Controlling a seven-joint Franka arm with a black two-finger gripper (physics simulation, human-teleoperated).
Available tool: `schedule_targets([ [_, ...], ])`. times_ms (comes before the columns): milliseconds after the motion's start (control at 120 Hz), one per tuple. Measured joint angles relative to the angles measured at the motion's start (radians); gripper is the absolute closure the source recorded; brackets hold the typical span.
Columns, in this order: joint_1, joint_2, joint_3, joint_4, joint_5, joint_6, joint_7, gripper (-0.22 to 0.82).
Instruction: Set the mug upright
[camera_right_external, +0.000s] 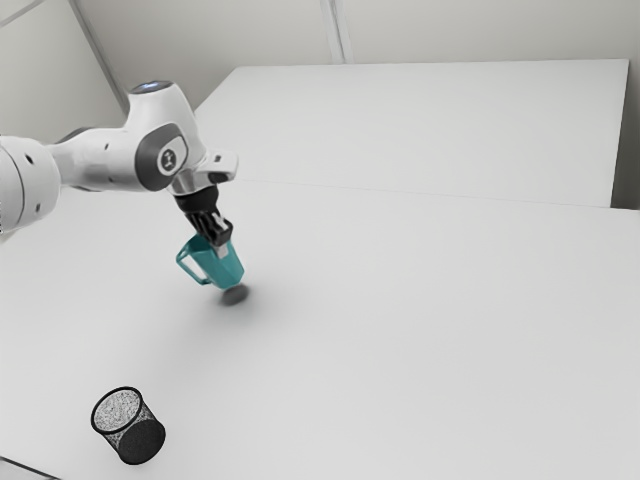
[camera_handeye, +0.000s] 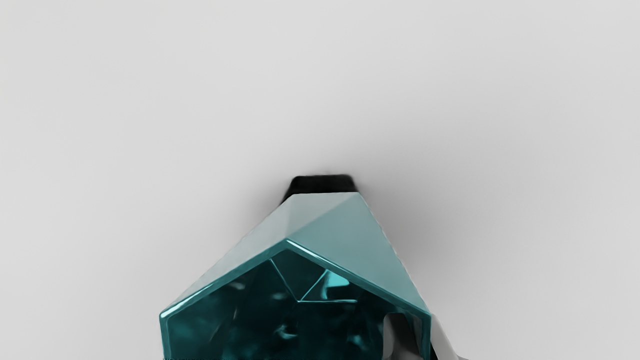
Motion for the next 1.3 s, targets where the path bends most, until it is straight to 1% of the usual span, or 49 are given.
schedule_targets([
  [267,-0.002,0.063,-0.005,-0.006,0.024,0.055,-0.113,0.78],
  [392,-0.002,0.074,-0.005,-0.005,0.025,0.064,-0.151,0.78],
  [425,-0.002,0.077,-0.005,-0.005,0.026,0.065,-0.16,0.77],
  [450,-0.002,0.079,-0.005,-0.005,0.025,0.066,-0.166,0.75],
  [500,-0.002,0.08,-0.005,-0.004,0.025,0.067,-0.177,0.66],
  [592,-0.002,0.077,-0.005,-0.002,0.019,0.066,-0.195,0.45],
  [650,-0.002,0.07,-0.005,0.001,0.016,0.064,-0.205,0.34],
  [717,-0.002,0.044,-0.005,0.006,0.014,0.057,-0.214,0.25],
  [783,-0.002,0.005,-0.004,0.027,0.008,0.033,-0.221,0.18],
  [825,-0.002,-0.012,-0.004,0.058,0.006,0.006,-0.226,0.15],
  [900,-0.002,-0.022,-0.004,0.162,0.003,-0.067,-0.233,0.11],
  [1050,-0.001,-0.023,-0.001,0.347,-0.014,-0.228,-0.245,0.05],
  [1167,-0.001,-0.03,-0.002,0.4,-0.02,-0.323,-0.253,0.03],
  [1300,-0.002,-0.032,-0.001,0.414,-0.023,-0.384,-0.26,0.02],
])
